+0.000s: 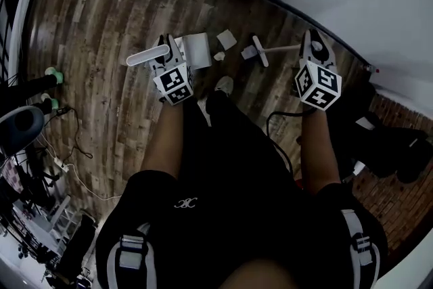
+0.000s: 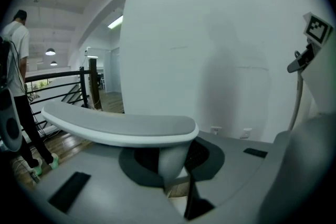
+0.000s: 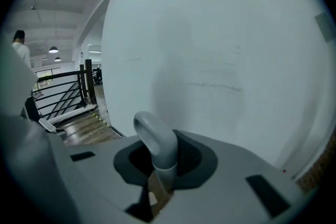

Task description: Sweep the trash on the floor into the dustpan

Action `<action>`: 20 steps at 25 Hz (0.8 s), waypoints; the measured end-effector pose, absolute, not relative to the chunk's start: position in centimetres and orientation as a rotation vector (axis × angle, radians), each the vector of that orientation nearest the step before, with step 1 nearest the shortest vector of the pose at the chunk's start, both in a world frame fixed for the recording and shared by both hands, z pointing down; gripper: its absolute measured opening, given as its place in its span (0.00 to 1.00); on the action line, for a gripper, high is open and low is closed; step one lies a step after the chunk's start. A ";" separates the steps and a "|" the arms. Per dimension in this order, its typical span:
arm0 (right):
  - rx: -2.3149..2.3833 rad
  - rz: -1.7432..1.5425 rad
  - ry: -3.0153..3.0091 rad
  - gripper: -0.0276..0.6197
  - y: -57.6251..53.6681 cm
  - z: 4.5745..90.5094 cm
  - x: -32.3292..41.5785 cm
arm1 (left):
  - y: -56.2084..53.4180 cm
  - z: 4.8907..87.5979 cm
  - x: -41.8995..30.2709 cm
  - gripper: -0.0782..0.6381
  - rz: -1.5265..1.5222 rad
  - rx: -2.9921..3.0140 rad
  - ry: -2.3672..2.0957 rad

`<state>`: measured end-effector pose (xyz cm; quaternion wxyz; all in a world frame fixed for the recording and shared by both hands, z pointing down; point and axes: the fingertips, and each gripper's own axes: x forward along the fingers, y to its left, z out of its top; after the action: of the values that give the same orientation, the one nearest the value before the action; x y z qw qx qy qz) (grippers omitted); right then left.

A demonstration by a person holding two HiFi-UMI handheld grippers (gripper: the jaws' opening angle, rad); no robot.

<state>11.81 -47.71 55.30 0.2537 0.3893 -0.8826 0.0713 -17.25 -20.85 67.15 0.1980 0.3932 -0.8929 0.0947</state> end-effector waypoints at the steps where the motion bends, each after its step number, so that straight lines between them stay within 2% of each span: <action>1: 1.036 0.191 -2.401 0.13 -47.3 55.4 10.9 | -20.8 67.2 -16.9 0.19 0.268 1.115 -2.498; 14: 0.692 0.201 -2.466 0.15 -37.0 56.0 -1.2 | -19.5 67.7 -17.4 0.21 0.211 1.233 -2.426; 20: 0.565 0.284 -2.510 0.15 -32.9 55.3 -4.7 | -19.4 67.9 -17.9 0.21 0.206 1.266 -2.397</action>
<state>-4.66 -32.88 55.28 0.2730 0.2100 -0.9328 0.1057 -17.89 -19.38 67.86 0.2098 0.4554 -0.8621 0.0741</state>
